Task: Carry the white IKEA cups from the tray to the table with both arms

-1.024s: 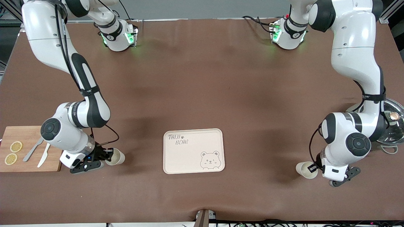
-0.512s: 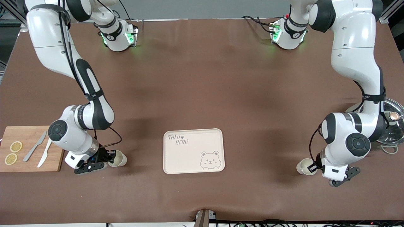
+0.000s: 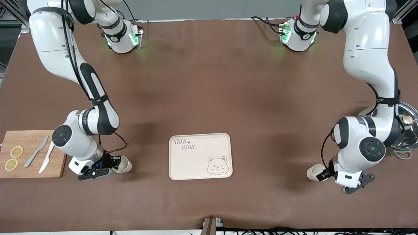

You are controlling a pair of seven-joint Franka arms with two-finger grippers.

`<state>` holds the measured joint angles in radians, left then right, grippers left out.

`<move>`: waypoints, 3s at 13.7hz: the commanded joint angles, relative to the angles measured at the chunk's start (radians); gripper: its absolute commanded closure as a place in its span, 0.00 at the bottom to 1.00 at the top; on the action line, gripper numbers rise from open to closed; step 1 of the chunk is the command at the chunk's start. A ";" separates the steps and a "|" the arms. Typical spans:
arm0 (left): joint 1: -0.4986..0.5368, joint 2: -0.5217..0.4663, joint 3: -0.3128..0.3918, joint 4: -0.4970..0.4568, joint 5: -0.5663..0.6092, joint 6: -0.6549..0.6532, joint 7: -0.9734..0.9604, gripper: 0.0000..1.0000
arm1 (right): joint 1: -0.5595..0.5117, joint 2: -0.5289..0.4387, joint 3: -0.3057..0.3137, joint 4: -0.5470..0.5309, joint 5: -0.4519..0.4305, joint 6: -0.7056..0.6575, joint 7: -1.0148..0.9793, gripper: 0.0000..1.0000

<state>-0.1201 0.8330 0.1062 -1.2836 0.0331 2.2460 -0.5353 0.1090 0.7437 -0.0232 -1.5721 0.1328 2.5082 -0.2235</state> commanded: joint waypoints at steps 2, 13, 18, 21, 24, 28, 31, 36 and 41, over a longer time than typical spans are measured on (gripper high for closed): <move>0.008 -0.061 -0.005 -0.014 0.016 -0.005 0.061 0.00 | -0.014 -0.006 0.011 0.003 -0.002 0.003 -0.008 0.00; 0.039 -0.319 -0.019 -0.019 -0.067 -0.334 0.437 0.00 | -0.017 -0.090 0.008 0.130 -0.004 -0.377 0.012 0.00; 0.033 -0.446 -0.022 -0.020 -0.062 -0.501 0.436 0.00 | -0.011 -0.268 -0.008 0.124 -0.051 -0.639 0.091 0.00; 0.030 -0.526 -0.022 -0.019 -0.061 -0.586 0.433 0.00 | -0.014 -0.397 -0.008 0.119 -0.064 -0.810 0.130 0.00; 0.025 -0.569 -0.025 -0.014 -0.059 -0.638 0.428 0.00 | -0.034 -0.484 -0.011 0.116 -0.096 -0.920 0.130 0.00; 0.027 -0.612 -0.028 -0.006 -0.064 -0.721 0.428 0.00 | -0.093 -0.593 -0.012 0.080 -0.131 -0.947 0.130 0.00; 0.028 -0.630 -0.026 0.006 -0.067 -0.761 0.430 0.00 | -0.126 -0.621 -0.012 0.070 -0.139 -0.945 0.131 0.00; 0.034 -0.652 -0.025 0.015 -0.079 -0.761 0.430 0.00 | -0.138 -0.655 -0.012 0.037 -0.139 -0.940 0.131 0.00; 0.037 -0.650 -0.023 0.015 -0.079 -0.761 0.430 0.00 | -0.138 -0.653 -0.012 0.037 -0.140 -0.940 0.130 0.00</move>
<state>-0.0913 0.1886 0.0831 -1.2724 -0.0253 1.4996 -0.1150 -0.0153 0.1265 -0.0519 -1.4979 0.0156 1.5563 -0.1059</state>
